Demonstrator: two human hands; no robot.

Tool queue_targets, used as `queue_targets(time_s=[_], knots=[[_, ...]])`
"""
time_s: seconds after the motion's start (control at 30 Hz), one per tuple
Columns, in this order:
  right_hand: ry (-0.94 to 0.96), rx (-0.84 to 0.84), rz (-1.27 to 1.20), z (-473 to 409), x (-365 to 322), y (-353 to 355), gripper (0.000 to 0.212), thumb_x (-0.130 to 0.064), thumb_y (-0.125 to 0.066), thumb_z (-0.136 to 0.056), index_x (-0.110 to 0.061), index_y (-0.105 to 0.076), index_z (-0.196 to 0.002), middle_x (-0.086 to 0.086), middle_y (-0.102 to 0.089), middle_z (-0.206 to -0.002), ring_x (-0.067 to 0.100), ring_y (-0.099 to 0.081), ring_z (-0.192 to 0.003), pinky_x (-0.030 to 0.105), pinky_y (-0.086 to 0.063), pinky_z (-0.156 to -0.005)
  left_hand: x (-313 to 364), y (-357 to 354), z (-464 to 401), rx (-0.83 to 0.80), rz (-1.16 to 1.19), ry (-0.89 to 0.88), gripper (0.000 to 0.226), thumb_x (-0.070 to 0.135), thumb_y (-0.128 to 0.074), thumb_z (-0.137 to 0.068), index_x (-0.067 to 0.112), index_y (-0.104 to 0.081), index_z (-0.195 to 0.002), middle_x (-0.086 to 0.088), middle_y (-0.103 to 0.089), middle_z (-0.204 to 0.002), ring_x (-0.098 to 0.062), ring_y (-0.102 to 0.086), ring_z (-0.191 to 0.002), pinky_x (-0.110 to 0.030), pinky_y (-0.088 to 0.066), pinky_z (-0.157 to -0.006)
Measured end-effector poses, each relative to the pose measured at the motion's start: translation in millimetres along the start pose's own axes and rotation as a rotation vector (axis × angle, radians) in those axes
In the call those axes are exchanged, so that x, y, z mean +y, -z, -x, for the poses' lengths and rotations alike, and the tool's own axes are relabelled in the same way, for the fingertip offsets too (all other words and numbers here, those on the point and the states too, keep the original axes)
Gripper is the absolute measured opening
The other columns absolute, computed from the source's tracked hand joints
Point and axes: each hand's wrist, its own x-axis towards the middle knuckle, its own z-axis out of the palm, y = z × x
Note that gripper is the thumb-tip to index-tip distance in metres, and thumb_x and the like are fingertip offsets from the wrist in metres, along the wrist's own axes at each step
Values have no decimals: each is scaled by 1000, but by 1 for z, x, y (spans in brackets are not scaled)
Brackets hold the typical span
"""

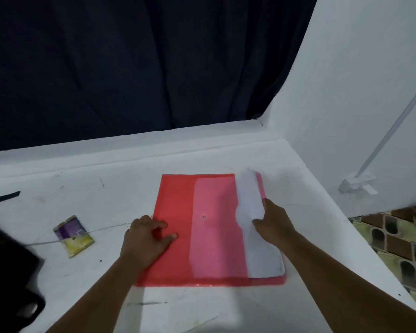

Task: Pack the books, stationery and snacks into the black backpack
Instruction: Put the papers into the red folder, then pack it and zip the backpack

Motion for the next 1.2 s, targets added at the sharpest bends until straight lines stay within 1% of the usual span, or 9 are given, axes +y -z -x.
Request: queue_targets(time_s=[0.1, 0.17, 0.23, 0.6, 0.77, 0.83, 0.93, 1.03, 1.2], knots=[[20, 20, -71, -5, 1, 0, 44, -17, -52, -99, -12, -43, -141, 9, -60, -133, 27, -63, -111, 24, -52, -71, -20, -3, 4, 59, -42, -66, 73, 84, -48, -69, 38, -66, -122, 8, -56, -120, -22, -51, -115, -48, -45, -100], [28, 50, -88, -6, 3, -1, 40, -13, -45, -101, -11, -45, -141, 11, -60, -133, 28, -62, -112, 25, -50, -75, -27, -8, 7, 34, -112, -44, 80, 85, -37, -75, 42, -51, -140, 6, -43, -149, -24, -35, -138, -53, -31, -111], [37, 71, -76, -7, 3, -3, 38, -11, -43, -101, -10, -47, -140, 11, -61, -131, 28, -62, -112, 27, -48, -80, -28, -11, 7, -2, -121, -39, 83, 84, -31, -77, 43, -41, -148, 9, -33, -159, -21, -22, -148, -50, -20, -117], [94, -80, -112, -25, -26, -32, 42, -12, -50, -97, -17, -48, -139, 5, -66, -116, 11, -60, -61, 17, -40, -42, -27, -10, 7, 42, -22, -24, 73, 71, -28, -83, 38, -47, -145, 12, -38, -157, -15, -23, -147, -46, -15, -118], [110, -79, 17, -32, -22, -24, 13, -9, -48, -92, -6, -60, -93, 6, -63, -78, 14, -49, -57, 22, -38, -50, -28, -10, 7, 47, -31, -36, 68, 70, -29, -85, 40, -49, -144, 13, -39, -157, -15, -23, -147, -47, -16, -117], [139, -76, 95, -32, -20, -24, 22, -9, -50, -94, -7, -64, -110, 1, -57, -84, 16, -52, -70, 20, -40, -56, -29, -11, 6, 37, -50, -40, 69, 70, -28, -85, 40, -48, -144, 13, -38, -157, -16, -22, -147, -47, -16, -117], [168, -30, 88, -29, -19, -29, 42, -8, -55, -94, -14, -59, -135, 6, -72, -107, 15, -64, -79, 11, -41, -57, -29, -12, 5, 38, -56, -40, 70, 70, -28, -85, 40, -48, -144, 13, -37, -158, -16, -22, -147, -47, -16, -117], [96, 126, -65, -24, -19, -37, 15, -8, -62, -90, -14, -69, -101, 3, -71, -86, 12, -59, -68, 10, -36, -52, -28, -11, 6, 41, -44, -30, 71, 70, -28, -85, 38, -47, -145, 12, -38, -157, -15, -22, -147, -46, -15, -118], [49, 176, -143, -15, -24, -37, 10, -12, -67, -87, -6, -75, -89, 0, -72, -73, 14, -67, -66, 32, -58, -71, -27, -10, 6, 56, -49, -30, 70, 69, -30, -85, 38, -49, -144, 11, -40, -156, -16, -25, -146, -47, -18, -117]])
